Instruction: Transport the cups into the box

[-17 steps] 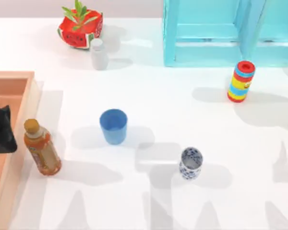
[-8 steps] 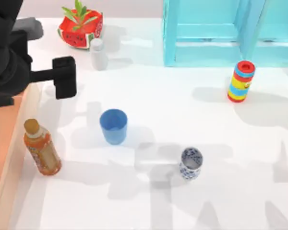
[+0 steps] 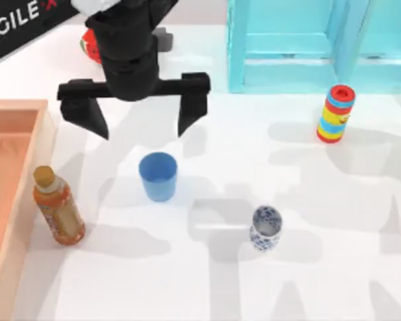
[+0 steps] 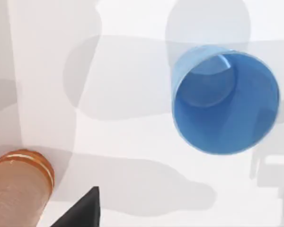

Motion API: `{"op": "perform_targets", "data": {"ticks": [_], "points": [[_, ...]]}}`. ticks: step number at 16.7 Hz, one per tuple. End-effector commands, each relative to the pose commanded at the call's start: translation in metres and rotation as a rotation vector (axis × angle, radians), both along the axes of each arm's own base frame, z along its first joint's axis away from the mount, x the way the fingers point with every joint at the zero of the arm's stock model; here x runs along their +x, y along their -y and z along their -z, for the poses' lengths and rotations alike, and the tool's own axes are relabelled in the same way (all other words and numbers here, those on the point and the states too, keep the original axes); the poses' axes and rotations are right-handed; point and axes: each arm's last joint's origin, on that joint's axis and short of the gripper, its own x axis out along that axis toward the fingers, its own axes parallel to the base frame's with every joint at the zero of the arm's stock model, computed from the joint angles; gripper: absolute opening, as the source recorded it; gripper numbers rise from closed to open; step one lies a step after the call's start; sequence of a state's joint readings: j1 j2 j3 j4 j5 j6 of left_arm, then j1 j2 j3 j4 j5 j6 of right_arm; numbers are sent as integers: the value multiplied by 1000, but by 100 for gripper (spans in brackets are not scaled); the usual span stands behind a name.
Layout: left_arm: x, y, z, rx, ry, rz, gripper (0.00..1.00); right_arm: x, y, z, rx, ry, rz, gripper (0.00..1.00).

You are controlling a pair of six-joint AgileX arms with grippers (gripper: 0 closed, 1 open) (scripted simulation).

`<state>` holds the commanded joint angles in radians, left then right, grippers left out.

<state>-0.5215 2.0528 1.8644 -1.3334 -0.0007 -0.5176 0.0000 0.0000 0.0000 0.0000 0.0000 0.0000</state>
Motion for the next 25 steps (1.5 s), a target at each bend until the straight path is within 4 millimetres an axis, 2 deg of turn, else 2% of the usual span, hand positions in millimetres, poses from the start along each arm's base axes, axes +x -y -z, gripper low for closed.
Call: {"op": "perform_targets", "data": {"ticks": [3, 5, 13, 15, 21, 23, 25], "points": [[9, 30, 9, 18, -33, 17, 100, 0, 0, 0, 0, 0, 0, 100], [11, 40, 13, 22, -42, 23, 100, 0, 0, 0, 0, 0, 0, 100], [13, 41, 18, 22, -43, 23, 100, 0, 0, 0, 0, 0, 0, 100], [14, 42, 34, 25, -47, 25, 100, 0, 0, 0, 0, 0, 0, 100], [13, 43, 105, 21, -40, 24, 100, 0, 0, 0, 0, 0, 0, 100], [12, 42, 113, 23, -44, 24, 100, 0, 0, 0, 0, 0, 0, 100], [12, 42, 113, 23, -44, 24, 100, 0, 0, 0, 0, 0, 0, 100]]}}
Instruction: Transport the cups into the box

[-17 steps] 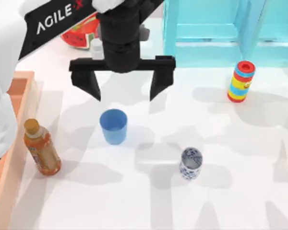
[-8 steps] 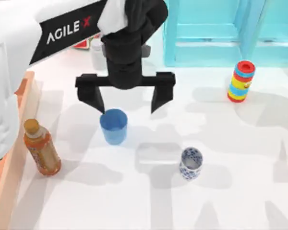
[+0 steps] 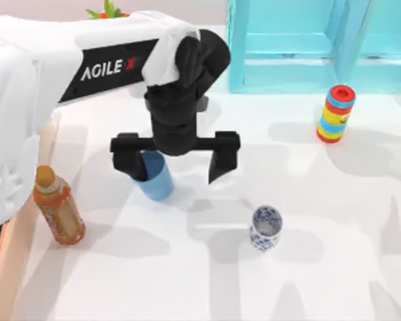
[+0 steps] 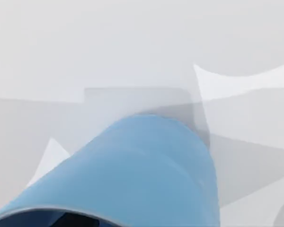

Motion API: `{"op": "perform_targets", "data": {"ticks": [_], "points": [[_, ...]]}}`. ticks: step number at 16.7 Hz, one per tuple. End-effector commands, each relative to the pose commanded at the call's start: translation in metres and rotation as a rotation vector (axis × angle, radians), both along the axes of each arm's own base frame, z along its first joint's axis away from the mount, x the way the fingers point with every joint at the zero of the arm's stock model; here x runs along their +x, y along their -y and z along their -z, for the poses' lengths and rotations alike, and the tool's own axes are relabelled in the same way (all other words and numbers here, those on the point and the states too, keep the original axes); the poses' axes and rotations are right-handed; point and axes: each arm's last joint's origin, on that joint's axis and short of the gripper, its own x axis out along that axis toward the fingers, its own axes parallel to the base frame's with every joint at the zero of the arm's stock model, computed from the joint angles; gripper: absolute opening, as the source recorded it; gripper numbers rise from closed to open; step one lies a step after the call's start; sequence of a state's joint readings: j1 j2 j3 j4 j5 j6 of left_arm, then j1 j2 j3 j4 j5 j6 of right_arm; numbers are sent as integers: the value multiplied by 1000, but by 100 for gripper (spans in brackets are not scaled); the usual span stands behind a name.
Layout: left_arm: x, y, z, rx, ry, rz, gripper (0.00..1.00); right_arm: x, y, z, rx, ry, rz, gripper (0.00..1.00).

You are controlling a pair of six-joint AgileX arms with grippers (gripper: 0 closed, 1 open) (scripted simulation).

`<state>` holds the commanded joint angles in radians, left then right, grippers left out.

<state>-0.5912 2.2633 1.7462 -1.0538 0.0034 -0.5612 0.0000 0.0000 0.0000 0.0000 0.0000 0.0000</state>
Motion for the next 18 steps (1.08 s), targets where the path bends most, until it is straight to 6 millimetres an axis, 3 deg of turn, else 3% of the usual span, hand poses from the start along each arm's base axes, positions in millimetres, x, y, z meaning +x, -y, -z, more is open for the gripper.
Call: {"op": "perform_targets", "data": {"ticks": [1, 14, 18], "points": [[0, 0, 0, 0, 0, 0, 100, 0, 0, 0, 0, 0, 0, 100], [0, 0, 0, 0, 0, 0, 2, 0, 0, 0, 0, 0, 0, 100], [0, 0, 0, 0, 0, 0, 0, 0, 0, 0, 0, 0, 0, 100]]}}
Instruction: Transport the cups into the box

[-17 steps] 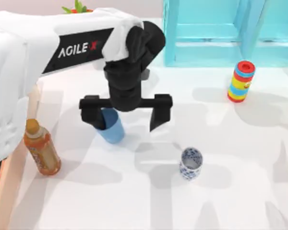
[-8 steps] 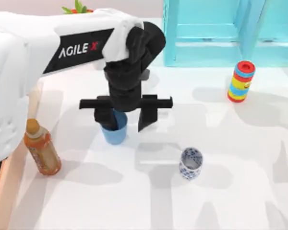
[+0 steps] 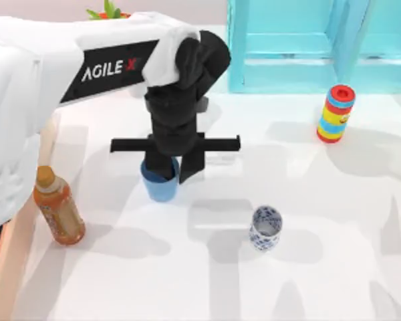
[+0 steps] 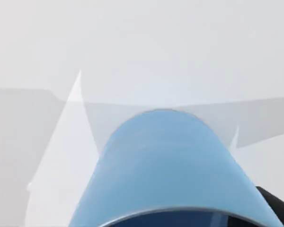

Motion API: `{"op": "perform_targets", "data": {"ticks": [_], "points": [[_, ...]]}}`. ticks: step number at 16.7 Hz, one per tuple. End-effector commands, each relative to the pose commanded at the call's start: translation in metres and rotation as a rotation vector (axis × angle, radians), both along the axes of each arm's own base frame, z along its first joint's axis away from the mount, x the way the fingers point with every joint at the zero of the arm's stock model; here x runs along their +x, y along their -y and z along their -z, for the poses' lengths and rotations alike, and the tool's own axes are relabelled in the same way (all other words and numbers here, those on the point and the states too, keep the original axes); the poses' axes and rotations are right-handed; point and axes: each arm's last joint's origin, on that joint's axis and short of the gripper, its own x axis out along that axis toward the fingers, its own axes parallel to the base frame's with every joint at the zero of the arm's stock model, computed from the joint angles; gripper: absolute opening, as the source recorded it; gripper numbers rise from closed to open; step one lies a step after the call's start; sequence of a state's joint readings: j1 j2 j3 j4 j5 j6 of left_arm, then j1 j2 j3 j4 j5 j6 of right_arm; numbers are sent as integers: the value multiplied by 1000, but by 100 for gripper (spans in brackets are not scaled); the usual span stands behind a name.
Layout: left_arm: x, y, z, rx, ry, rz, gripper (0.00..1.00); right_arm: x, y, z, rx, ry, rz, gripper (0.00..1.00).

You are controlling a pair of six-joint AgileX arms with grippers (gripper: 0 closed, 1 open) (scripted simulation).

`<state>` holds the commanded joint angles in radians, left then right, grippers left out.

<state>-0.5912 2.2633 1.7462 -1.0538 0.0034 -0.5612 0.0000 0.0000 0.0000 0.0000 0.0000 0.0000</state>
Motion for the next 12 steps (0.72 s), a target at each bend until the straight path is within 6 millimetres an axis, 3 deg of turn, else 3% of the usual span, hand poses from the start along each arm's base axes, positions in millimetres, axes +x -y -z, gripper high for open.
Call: {"op": "perform_targets", "data": {"ticks": [7, 12], "points": [[2, -8, -8, -1, 3, -1, 0, 0, 0, 0, 0, 0, 0, 100], [5, -74, -76, 3, -4, -1, 0, 0, 0, 0, 0, 0, 0, 100]]}}
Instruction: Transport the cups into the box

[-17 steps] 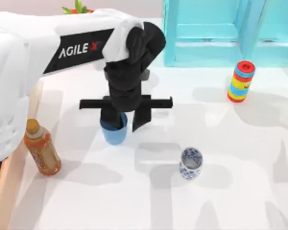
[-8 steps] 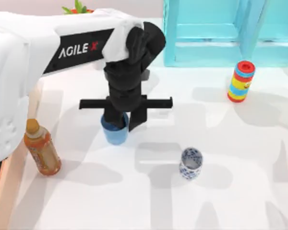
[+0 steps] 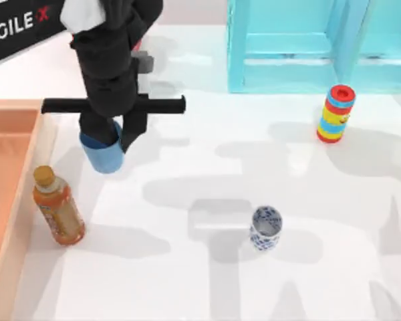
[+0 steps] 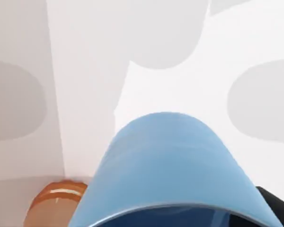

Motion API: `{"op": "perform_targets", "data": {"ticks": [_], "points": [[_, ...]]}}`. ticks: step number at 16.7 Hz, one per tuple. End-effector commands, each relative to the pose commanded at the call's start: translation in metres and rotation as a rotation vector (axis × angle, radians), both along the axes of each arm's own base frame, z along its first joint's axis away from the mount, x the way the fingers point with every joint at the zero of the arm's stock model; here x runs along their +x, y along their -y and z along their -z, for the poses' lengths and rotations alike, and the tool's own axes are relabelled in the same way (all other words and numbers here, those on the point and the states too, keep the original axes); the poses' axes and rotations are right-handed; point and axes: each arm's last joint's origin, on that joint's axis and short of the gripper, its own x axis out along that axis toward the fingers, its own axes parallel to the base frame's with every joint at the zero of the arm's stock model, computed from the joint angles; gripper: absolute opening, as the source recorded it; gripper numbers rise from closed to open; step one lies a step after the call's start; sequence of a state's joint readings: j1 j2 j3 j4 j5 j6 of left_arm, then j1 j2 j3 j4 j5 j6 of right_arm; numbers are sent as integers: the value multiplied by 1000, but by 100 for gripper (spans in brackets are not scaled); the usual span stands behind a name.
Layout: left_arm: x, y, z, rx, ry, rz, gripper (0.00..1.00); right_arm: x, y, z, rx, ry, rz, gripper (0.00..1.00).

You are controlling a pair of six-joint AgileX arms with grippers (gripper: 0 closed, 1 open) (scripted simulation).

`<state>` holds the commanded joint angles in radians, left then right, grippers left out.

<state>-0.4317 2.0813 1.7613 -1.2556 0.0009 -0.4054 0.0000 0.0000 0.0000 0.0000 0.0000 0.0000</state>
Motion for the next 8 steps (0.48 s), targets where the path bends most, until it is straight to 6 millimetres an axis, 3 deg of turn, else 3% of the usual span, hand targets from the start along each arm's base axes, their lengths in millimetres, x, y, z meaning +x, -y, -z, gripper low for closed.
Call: {"op": "perform_targets", "data": {"ticks": [3, 8], "points": [[-3, -26, -24, -3, 5, 2, 0, 0, 0, 0, 0, 0, 0, 100], [-4, -31, -24, 1, 3, 7, 0, 0, 0, 0, 0, 0, 0, 100]]}}
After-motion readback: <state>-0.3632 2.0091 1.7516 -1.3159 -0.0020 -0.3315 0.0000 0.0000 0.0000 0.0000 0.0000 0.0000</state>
